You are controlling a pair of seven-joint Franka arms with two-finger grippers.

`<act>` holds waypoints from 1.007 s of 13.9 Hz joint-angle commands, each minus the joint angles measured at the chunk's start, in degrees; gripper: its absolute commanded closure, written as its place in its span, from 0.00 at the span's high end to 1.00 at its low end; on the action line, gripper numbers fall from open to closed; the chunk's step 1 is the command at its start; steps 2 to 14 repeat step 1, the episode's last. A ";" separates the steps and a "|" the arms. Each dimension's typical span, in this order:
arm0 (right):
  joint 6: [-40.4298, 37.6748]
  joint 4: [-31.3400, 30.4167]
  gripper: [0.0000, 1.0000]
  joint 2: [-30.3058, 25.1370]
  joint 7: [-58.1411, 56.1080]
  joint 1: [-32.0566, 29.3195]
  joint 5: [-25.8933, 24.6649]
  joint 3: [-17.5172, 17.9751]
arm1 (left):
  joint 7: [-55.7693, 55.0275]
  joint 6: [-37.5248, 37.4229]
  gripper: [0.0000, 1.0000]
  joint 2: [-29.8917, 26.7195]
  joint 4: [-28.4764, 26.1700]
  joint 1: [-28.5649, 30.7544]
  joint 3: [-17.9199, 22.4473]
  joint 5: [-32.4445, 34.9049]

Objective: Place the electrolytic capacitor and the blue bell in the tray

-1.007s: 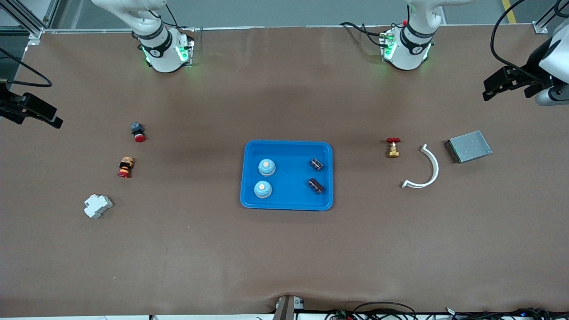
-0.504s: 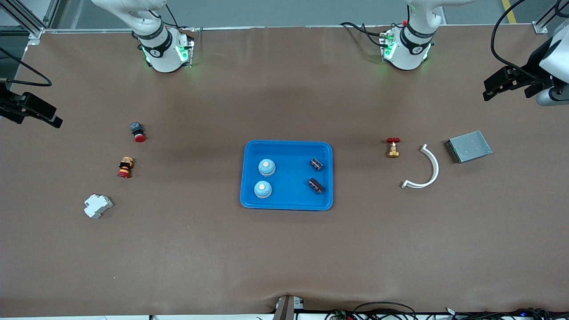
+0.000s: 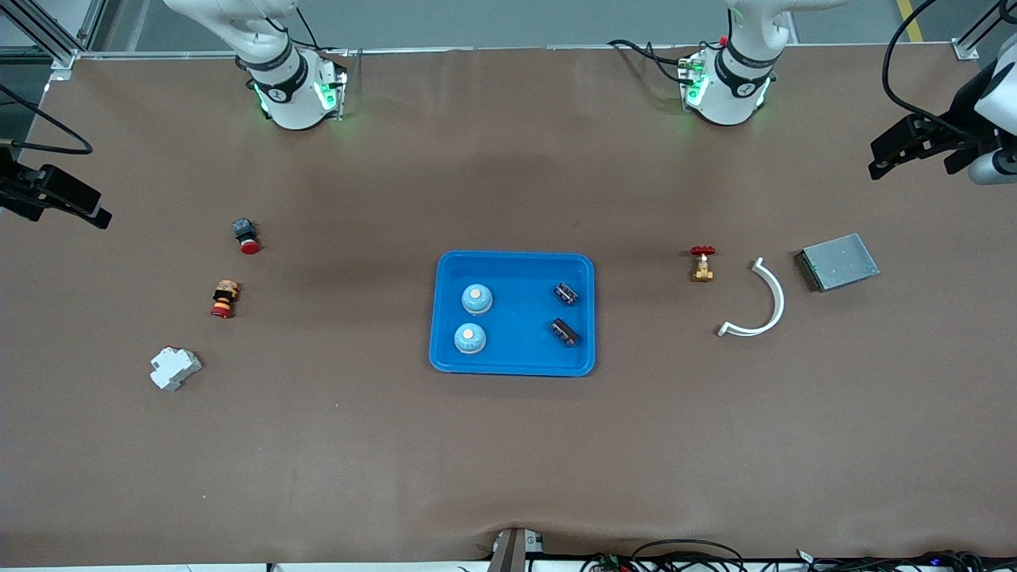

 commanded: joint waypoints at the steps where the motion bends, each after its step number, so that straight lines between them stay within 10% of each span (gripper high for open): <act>1: -0.05 -1.41 1.00 -1.73 -0.80 -1.15 0.56 0.66 | 0.48 -0.76 1.00 1.58 2.10 0.09 -0.25 0.16; 14: -0.05 -1.41 1.00 -1.73 -0.80 -1.15 0.56 0.66 | 0.48 -0.76 1.00 1.58 2.10 0.09 -0.25 0.16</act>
